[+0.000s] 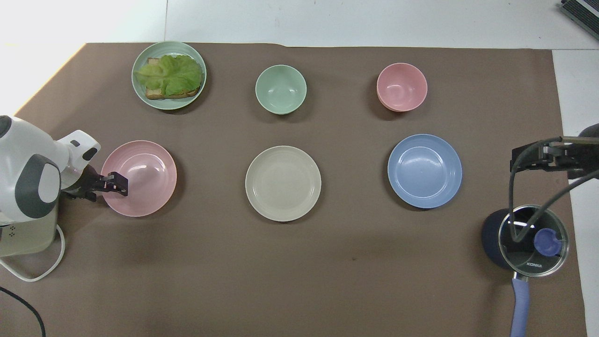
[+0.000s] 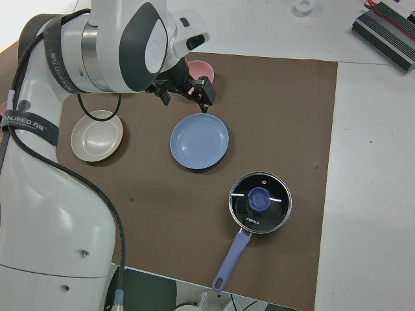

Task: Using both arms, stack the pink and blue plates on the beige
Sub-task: 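Reach the left gripper to the pink plate rim and grasp it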

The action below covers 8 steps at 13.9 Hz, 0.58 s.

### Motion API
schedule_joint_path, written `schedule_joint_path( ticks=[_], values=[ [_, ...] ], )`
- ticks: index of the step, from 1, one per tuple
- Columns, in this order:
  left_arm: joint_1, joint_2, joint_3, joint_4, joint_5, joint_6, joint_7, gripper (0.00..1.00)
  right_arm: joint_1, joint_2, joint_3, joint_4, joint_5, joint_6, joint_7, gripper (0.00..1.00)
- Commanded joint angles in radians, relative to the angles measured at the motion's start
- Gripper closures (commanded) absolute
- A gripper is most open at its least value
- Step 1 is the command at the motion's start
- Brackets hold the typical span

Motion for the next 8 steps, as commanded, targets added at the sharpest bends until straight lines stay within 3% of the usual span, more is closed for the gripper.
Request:
schedule_joint_path(
  ticks=[1, 5, 8],
  values=[
    [0.001, -0.017, 0.001, -0.005, -0.01, -0.002, 0.001, 0.97, -0.015, -0.017, -0.006, -0.015, 0.025, 0.009, -0.033, 0.0],
    [0.001, -0.016, 0.002, 0.02, -0.01, -0.034, 0.008, 1.0, -0.015, -0.017, -0.01, -0.016, 0.025, 0.009, -0.033, 0.0],
    [-0.004, -0.019, -0.002, 0.165, -0.016, -0.26, 0.033, 1.0, -0.015, -0.019, -0.01, -0.016, 0.025, 0.009, -0.033, 0.0]
  ],
)
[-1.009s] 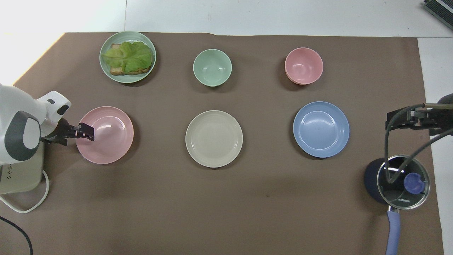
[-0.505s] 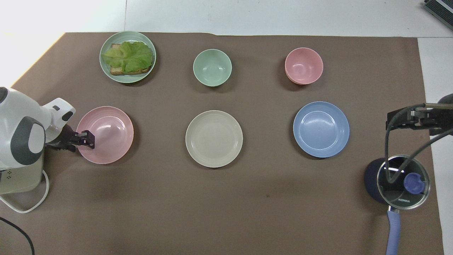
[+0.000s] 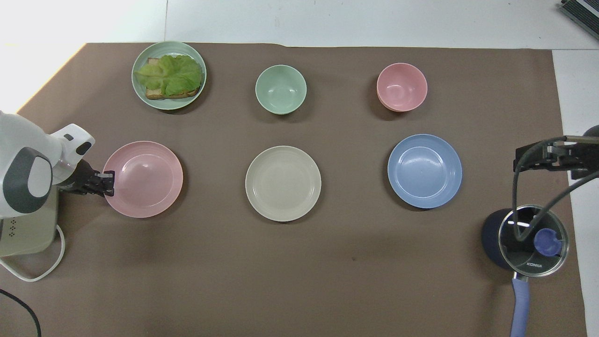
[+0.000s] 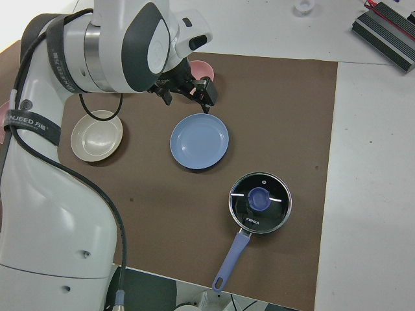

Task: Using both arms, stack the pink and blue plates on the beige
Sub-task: 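Reach the left gripper to the pink plate rim and grasp it, then carry the pink plate with the left gripper onto the beige plate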

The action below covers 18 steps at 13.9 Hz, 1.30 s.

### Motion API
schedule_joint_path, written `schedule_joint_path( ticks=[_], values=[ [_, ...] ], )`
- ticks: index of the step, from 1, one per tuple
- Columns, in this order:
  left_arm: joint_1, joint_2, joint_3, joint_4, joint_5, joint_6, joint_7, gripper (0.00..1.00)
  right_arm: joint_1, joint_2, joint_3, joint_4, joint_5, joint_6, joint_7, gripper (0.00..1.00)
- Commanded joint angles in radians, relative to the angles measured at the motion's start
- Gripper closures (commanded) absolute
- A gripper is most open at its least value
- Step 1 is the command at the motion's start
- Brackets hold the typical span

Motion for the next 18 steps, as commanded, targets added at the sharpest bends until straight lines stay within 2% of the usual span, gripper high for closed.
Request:
schedule_joint_path(
  ticks=[1, 5, 7, 10, 13, 16, 18],
  values=[
    [-0.005, -0.008, 0.0, 0.136, -0.043, -0.211, 0.021, 1.0, -0.014, -0.019, 0.0, -0.016, 0.025, 0.008, -0.033, 0.0],
    [-0.034, -0.02, -0.019, 0.225, -0.149, -0.357, -0.008, 1.0, -0.014, -0.019, -0.003, -0.018, 0.025, 0.008, -0.033, 0.0],
    [-0.073, -0.026, -0.087, 0.225, -0.195, -0.344, -0.138, 1.0, -0.013, -0.019, -0.005, -0.018, 0.025, 0.006, -0.033, 0.0],
    [-0.217, -0.029, -0.125, 0.204, -0.216, -0.211, -0.368, 1.0, -0.014, -0.02, -0.005, -0.018, 0.025, 0.008, -0.033, 0.0],
    [-0.303, -0.027, -0.125, 0.164, -0.276, -0.116, -0.399, 1.0, -0.013, -0.019, -0.005, -0.019, 0.025, 0.008, -0.033, 0.0],
    [-0.392, -0.006, -0.125, 0.042, -0.278, 0.151, -0.453, 1.0, -0.013, -0.02, -0.006, -0.018, 0.025, 0.008, -0.033, 0.0],
    [-0.398, -0.003, -0.125, 0.032, -0.278, 0.188, -0.453, 1.0, -0.014, -0.019, -0.006, -0.018, 0.025, 0.008, -0.033, 0.0]
  ],
)
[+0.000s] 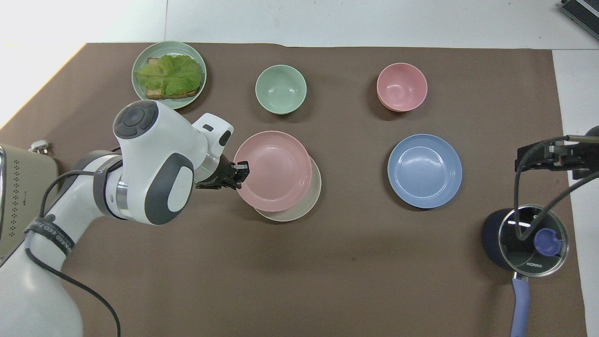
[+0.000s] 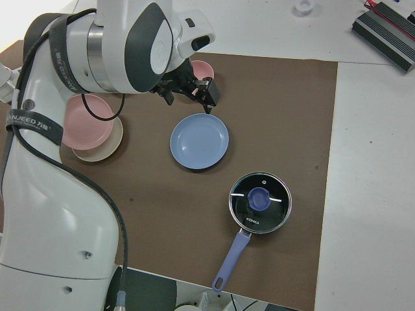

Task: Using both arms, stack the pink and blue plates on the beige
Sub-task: 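Carry the pink plate with the left gripper onto the beige plate, then open the left gripper and withdraw it to rest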

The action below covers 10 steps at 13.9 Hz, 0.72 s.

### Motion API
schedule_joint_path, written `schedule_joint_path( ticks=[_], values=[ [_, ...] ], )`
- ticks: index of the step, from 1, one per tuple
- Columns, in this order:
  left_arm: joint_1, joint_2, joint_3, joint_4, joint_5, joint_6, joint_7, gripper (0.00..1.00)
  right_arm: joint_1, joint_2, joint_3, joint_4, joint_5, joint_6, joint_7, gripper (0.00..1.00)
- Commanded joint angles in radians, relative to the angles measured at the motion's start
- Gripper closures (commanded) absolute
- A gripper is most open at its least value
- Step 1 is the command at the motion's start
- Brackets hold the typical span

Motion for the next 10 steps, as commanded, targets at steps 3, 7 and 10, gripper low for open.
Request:
schedule_joint_path(
  ticks=[3, 7, 10],
  values=[
    [-0.02, -0.013, 0.019, -0.032, -0.021, 0.049, 0.007, 0.01, -0.013, -0.019, -0.002, -0.017, 0.025, 0.009, -0.033, 0.0],
    [0.03, -0.02, 0.03, -0.018, -0.001, 0.021, 0.021, 0.0, -0.013, -0.019, -0.002, -0.017, 0.025, 0.009, -0.033, 0.0],
    [0.138, -0.021, 0.03, 0.053, 0.129, -0.08, 0.085, 0.0, -0.013, -0.019, -0.002, -0.017, 0.025, 0.009, -0.031, 0.0]
  ],
)
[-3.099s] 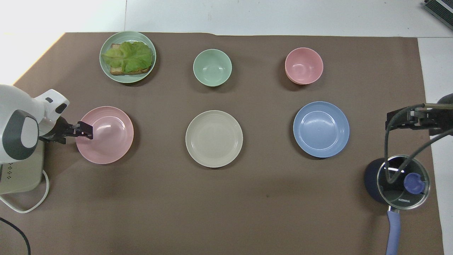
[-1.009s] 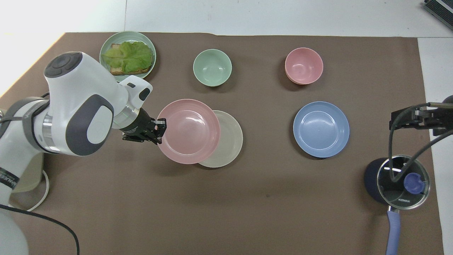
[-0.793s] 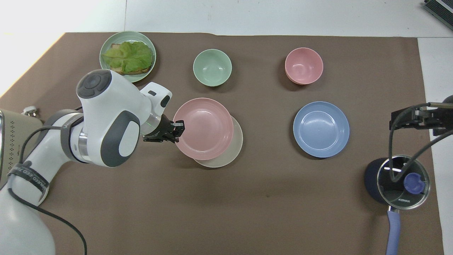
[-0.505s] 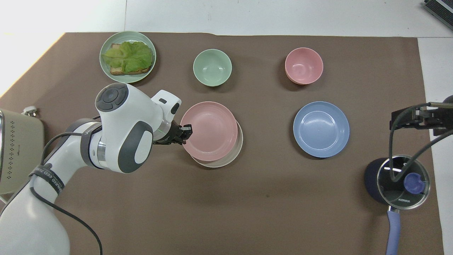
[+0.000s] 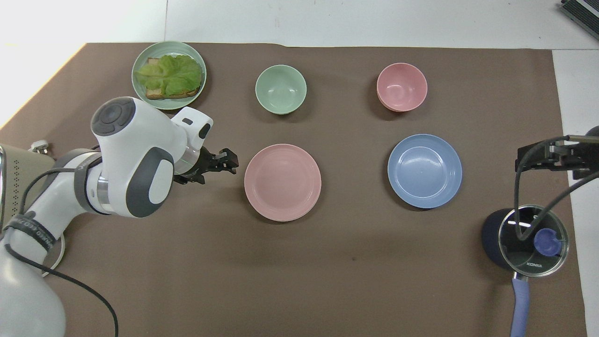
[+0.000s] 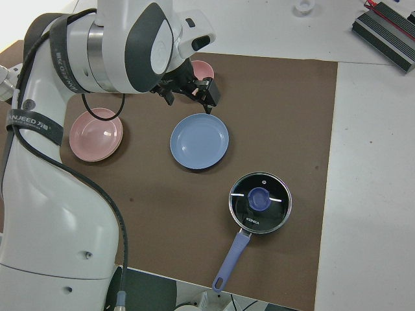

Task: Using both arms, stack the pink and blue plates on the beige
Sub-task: 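Open the left gripper and withdraw it to rest, then reach the right gripper to the blue plate rim and grasp it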

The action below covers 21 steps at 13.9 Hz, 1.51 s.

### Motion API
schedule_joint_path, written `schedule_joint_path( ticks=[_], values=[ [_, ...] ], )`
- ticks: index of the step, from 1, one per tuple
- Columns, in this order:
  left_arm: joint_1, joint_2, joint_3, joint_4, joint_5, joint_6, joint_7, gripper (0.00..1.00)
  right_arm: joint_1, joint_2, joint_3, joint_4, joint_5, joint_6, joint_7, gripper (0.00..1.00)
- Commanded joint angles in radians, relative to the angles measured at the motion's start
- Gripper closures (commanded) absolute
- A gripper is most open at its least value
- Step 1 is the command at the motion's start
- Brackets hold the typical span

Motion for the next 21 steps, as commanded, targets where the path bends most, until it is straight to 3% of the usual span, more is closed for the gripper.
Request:
schedule_joint_path(
  ticks=[1, 4, 8, 15, 21],
  values=[
    [0.106, -0.021, -0.001, 0.045, 0.111, -0.074, 0.083, 0.0, -0.013, -0.019, -0.001, -0.017, 0.025, 0.009, -0.031, 0.0],
    [0.201, -0.051, 0.001, 0.103, 0.222, -0.12, 0.236, 0.0, -0.011, -0.019, 0.0, -0.016, 0.025, 0.011, -0.031, 0.0],
    [0.304, -0.058, -0.001, 0.281, 0.236, -0.288, 0.428, 0.0, -0.013, -0.019, -0.001, -0.016, 0.025, 0.012, -0.03, 0.0],
    [0.275, -0.177, -0.025, 0.295, 0.227, -0.37, 0.381, 0.0, -0.023, -0.039, -0.005, -0.094, 0.025, 0.123, -0.027, 0.0],
    [0.315, -0.179, -0.013, 0.295, 0.225, -0.37, 0.38, 0.0, -0.046, -0.022, -0.005, -0.317, 0.024, 0.392, -0.033, 0.0]
  ],
)
